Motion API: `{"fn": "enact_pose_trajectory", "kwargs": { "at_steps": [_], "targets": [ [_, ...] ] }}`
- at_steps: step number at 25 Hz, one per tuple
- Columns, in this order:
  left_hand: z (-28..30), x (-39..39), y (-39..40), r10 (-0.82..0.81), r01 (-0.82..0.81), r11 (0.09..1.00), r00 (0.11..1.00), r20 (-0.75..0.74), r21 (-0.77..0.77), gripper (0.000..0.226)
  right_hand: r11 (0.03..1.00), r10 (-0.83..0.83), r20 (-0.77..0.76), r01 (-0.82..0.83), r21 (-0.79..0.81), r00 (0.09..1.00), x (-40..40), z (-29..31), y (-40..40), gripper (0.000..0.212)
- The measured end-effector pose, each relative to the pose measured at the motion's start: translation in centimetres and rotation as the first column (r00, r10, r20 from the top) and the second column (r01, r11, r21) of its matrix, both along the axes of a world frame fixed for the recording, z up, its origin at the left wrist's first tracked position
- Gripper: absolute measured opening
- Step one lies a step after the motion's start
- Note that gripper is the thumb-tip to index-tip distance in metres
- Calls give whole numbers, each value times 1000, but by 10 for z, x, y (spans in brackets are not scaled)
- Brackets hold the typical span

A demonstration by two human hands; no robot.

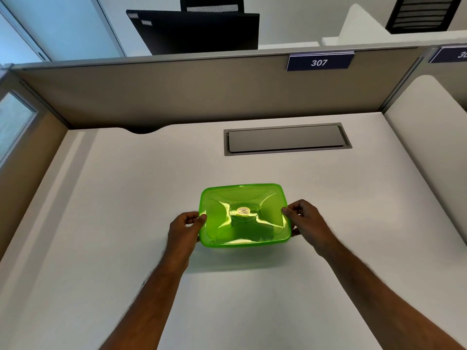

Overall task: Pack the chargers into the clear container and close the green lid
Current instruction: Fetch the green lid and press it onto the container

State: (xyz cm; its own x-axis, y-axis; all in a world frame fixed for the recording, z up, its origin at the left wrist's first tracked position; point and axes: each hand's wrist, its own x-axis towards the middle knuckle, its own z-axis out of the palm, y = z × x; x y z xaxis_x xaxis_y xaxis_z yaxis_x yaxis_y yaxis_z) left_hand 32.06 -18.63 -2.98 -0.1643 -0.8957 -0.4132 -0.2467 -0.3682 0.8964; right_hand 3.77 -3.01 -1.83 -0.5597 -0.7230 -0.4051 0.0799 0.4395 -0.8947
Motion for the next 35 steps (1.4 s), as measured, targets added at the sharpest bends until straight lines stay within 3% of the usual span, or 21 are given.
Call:
{"fn": "enact_pose_trajectory", "kwargs": {
  "at_steps": [17, 30, 35],
  "targets": [
    [-3, -95, -137, -11, 12, 999, 1000, -21, 44, 25, 999, 43, -99, -46, -28, 994, -93, -11, -140, 26],
    [-8, -112, -158, -31, 32, 999, 999, -19, 39, 24, 999, -42, -38, 41, -31, 998, -102, -23, -156, 24],
    [1, -110, -154, -86, 92, 995, 989, 120, -42, 28, 998, -59, -62, 59, -11, 996, -93, -14, -153, 26]
  ]
}}
